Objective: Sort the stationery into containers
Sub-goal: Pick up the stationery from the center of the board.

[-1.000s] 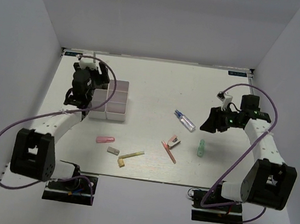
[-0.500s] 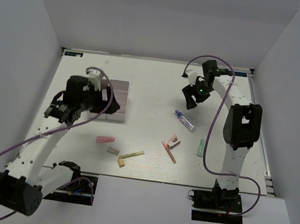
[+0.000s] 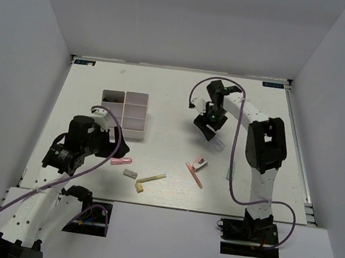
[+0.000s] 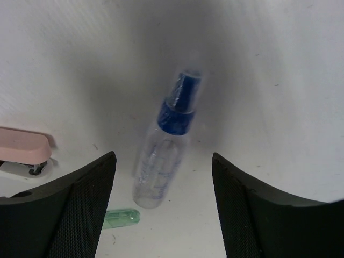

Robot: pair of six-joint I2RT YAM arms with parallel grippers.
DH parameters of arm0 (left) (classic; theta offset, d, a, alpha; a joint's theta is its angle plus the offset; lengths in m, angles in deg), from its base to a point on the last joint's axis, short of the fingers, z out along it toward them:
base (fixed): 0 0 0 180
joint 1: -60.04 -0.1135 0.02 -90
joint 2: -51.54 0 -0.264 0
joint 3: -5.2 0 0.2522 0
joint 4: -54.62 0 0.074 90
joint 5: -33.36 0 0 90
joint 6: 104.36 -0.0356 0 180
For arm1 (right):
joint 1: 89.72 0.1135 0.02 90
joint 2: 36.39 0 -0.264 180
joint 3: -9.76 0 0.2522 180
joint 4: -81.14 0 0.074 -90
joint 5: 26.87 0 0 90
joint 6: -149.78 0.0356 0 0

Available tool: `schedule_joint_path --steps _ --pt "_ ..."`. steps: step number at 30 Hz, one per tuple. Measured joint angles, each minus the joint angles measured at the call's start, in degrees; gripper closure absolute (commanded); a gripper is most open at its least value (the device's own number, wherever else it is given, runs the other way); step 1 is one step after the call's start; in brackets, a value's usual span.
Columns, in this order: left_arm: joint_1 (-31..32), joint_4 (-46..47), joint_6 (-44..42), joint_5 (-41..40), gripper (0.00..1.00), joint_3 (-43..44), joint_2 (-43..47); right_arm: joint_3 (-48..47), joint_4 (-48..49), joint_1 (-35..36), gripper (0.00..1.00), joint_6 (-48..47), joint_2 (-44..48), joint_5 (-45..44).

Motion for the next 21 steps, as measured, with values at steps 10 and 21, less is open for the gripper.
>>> schedule_joint_path --steps 10,21 --pt "0.00 0.33 0.70 -0.57 0.00 -4.42 2.86 5.97 1.90 1.99 0.34 1.40 -1.14 -5.20" --pt "0.00 0.26 0.70 -1.25 0.00 -5.01 6.45 7.98 4.55 6.25 0.50 4.90 -0.94 -13.77"
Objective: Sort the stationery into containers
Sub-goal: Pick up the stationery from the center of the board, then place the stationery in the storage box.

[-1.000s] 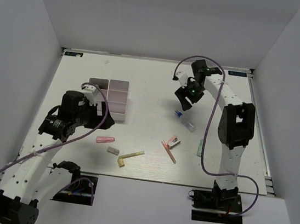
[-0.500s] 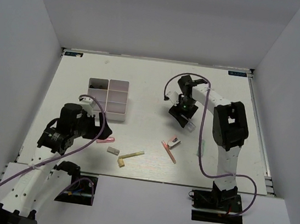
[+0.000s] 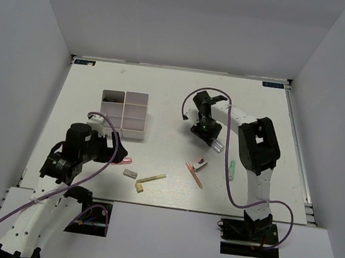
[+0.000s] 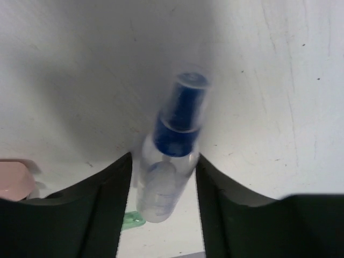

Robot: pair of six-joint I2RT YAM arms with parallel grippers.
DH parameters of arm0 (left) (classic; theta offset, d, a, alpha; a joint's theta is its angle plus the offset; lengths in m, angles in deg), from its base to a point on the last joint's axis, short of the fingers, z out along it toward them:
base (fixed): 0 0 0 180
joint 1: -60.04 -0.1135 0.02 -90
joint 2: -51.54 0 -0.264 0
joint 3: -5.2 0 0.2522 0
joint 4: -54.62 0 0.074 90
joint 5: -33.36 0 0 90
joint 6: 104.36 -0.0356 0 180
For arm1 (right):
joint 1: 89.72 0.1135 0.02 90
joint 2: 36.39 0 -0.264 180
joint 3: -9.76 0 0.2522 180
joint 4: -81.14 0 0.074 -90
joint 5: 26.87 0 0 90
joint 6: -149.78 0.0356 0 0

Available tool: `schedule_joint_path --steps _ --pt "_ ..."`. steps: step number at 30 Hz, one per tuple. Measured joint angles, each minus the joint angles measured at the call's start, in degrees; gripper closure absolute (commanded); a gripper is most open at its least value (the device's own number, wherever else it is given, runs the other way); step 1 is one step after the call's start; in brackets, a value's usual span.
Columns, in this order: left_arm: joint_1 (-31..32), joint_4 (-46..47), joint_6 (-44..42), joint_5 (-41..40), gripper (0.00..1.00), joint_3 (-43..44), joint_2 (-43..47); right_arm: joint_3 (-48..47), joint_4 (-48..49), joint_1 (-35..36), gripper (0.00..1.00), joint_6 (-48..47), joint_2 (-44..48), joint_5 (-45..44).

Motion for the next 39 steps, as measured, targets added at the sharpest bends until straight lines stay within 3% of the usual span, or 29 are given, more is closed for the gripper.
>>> schedule_joint_path --steps 8,17,27,29,35,39 --pt "0.00 -1.31 0.00 -0.44 0.00 -0.09 1.40 -0.66 -1.25 1.86 1.00 3.08 -0.72 -3.72" --pt "0.00 -1.81 0.02 -0.63 0.00 -0.11 1.73 -5.38 -4.44 1.09 1.00 4.28 -1.11 0.85" --pt "0.00 -2.93 0.63 -0.57 0.00 -0.13 3.56 -40.11 -7.61 2.97 1.00 4.50 -2.19 11.78" --pt "0.00 -2.91 0.83 -0.55 0.00 -0.35 4.31 -39.80 -5.51 3.85 1.00 4.76 -0.81 14.91" --pt "0.00 -2.75 1.38 -0.42 0.00 -1.51 7.26 -24.68 9.70 5.62 1.00 8.61 5.57 30.58" --pt "0.00 -2.78 1.40 -0.63 0.00 -1.53 7.26 -26.47 20.74 6.43 1.00 13.42 2.91 40.39"
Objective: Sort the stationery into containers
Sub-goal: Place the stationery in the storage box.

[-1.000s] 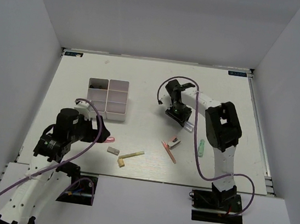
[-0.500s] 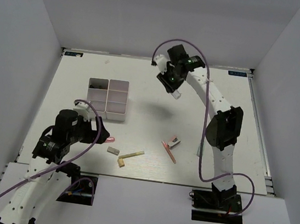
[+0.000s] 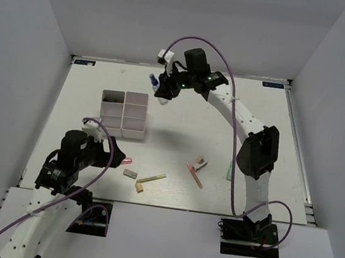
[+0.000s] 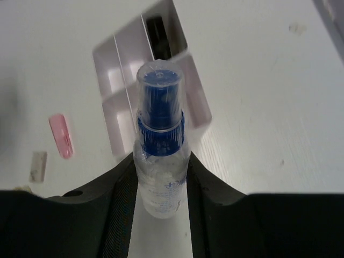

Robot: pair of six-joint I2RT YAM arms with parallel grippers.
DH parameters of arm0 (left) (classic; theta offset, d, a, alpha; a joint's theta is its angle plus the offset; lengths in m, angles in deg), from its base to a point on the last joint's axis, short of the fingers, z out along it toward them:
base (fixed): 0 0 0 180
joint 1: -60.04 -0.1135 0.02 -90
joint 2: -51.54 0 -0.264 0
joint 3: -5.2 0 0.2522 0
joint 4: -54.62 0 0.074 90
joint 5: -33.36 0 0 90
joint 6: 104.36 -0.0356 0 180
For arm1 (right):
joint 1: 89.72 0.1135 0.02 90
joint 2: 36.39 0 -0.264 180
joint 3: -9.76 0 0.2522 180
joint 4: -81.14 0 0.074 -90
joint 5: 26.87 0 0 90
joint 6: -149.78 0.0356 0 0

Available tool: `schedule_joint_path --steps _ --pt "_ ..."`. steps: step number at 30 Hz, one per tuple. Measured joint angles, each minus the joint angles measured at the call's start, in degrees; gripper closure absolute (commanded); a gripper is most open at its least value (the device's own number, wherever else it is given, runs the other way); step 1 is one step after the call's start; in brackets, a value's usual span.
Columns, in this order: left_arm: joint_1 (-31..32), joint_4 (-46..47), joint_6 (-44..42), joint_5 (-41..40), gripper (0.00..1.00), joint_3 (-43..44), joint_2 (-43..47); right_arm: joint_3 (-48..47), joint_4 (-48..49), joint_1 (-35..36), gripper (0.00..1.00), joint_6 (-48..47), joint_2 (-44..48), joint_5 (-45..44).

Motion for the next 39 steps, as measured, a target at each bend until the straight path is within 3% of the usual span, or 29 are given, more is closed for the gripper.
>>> schedule_joint_path --steps 8,13,20,39 --pt "0.00 0.02 -0.02 -0.70 0.00 -0.09 0.35 -4.20 26.64 1.20 1.00 14.97 -8.46 11.19" --pt "0.00 0.02 -0.02 -0.68 0.00 -0.50 0.59 -4.50 35.80 1.51 1.00 19.30 -14.14 14.82" --pt "0.00 0.02 0.00 -0.66 0.00 -0.94 0.59 -8.63 38.38 1.81 1.00 19.67 -20.68 15.19" --pt "0.00 0.00 0.00 -0.66 0.00 -1.36 0.31 -5.11 43.28 1.75 1.00 17.59 -21.38 13.97"
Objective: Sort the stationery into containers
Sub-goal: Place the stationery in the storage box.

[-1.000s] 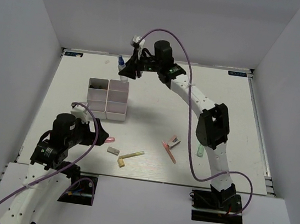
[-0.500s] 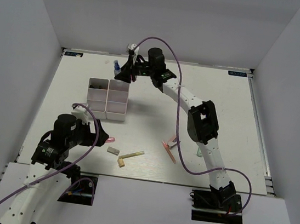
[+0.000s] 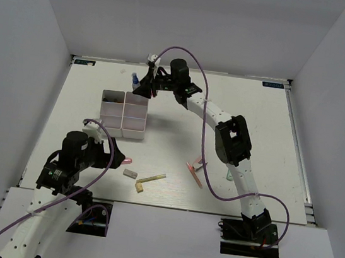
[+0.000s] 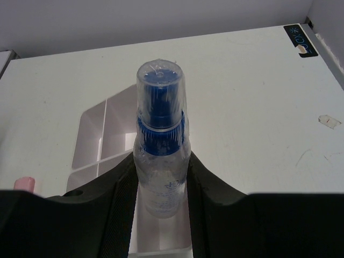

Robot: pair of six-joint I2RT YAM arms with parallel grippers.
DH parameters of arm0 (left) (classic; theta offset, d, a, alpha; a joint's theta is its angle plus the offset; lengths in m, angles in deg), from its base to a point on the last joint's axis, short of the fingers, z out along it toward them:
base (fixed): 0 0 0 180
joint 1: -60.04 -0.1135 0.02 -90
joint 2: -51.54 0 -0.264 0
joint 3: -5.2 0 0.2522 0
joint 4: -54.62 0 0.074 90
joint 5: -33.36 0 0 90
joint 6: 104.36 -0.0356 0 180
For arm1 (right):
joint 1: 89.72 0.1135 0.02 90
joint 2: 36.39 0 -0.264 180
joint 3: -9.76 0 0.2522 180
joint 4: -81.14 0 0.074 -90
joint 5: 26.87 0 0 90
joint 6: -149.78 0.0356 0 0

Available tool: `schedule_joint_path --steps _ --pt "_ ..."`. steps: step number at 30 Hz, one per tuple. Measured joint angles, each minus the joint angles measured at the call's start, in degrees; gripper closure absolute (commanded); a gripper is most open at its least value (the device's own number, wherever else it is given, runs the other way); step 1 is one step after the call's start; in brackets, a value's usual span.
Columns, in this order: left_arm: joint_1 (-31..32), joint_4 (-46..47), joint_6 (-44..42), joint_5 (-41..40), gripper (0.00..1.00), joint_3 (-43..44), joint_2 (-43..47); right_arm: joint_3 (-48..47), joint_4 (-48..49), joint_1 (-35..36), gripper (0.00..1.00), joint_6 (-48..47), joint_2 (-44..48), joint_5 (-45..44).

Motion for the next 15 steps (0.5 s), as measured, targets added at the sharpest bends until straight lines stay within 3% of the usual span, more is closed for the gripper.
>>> schedule_joint_path --steps 4,7,15 --pt "0.00 0.00 0.04 0.00 0.00 0.00 -0.02 0.28 0.00 0.00 1.00 -0.92 0.00 -0.02" --pt "0.00 -0.04 0.02 0.00 0.00 0.00 -0.02 0.39 -0.02 0.00 0.72 -1.44 0.00 0.00" --pt "0.00 -0.17 0.04 0.00 0.00 0.00 -0.02 0.83 -0.02 -0.04 0.50 -2.14 0.00 -0.02"
